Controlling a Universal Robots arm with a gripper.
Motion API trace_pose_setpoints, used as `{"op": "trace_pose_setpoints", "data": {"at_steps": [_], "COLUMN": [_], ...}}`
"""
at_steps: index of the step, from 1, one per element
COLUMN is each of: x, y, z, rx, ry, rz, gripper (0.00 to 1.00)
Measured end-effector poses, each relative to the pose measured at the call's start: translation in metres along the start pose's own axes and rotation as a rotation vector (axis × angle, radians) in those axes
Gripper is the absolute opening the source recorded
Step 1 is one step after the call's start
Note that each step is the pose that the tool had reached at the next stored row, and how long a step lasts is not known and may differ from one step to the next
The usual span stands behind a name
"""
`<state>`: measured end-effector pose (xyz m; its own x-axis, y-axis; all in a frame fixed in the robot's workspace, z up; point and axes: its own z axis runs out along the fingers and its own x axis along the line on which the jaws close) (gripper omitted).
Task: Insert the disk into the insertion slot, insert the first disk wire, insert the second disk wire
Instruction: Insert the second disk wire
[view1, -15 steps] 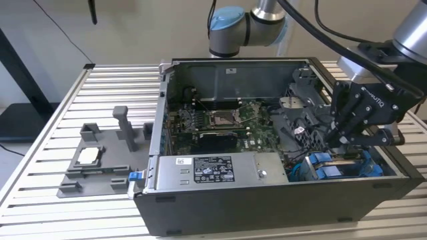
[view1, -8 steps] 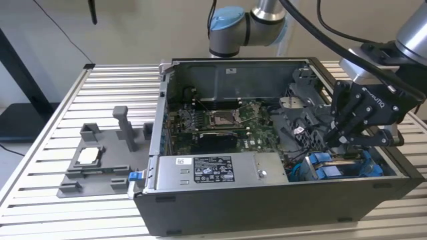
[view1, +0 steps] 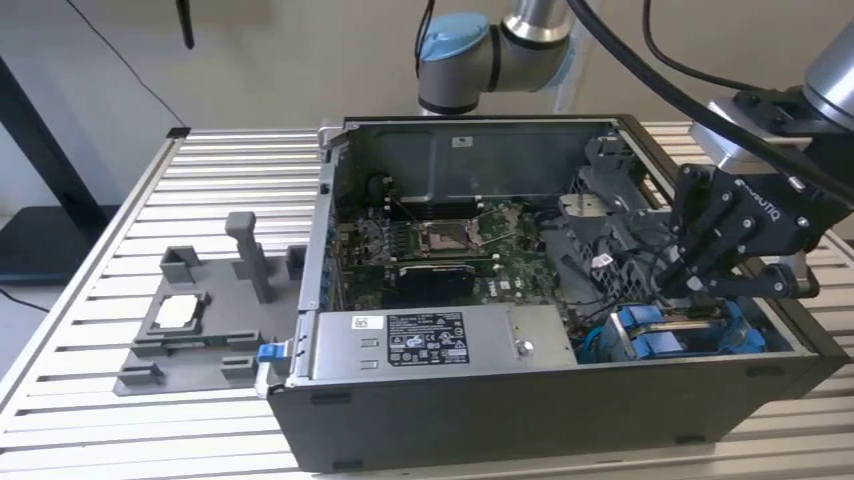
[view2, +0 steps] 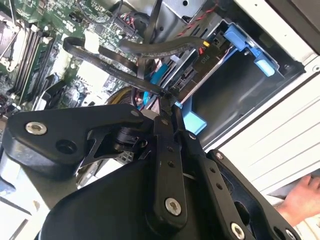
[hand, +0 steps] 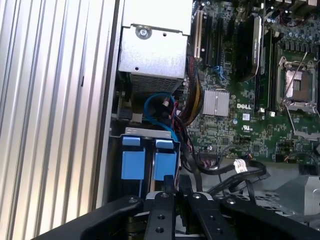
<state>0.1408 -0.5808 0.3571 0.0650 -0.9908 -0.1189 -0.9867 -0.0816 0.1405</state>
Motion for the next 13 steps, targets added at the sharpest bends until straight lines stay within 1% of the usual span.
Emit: {"op": "trace_pose_setpoints", "data": {"at_steps": [10,11,13], "x": [0.0056,0.0063,0.0067], "y": [-0.004,-0.0045,-0.0052], "z": [0.0047,0.0059,0.0067], "rx": [0.0033,0.0017,-0.0022], "ry": [-0.005,-0.0075,-0.0099], "rz": [0.027,0.03,0.032], "gripper": [0.16,0.16,0.16]}}
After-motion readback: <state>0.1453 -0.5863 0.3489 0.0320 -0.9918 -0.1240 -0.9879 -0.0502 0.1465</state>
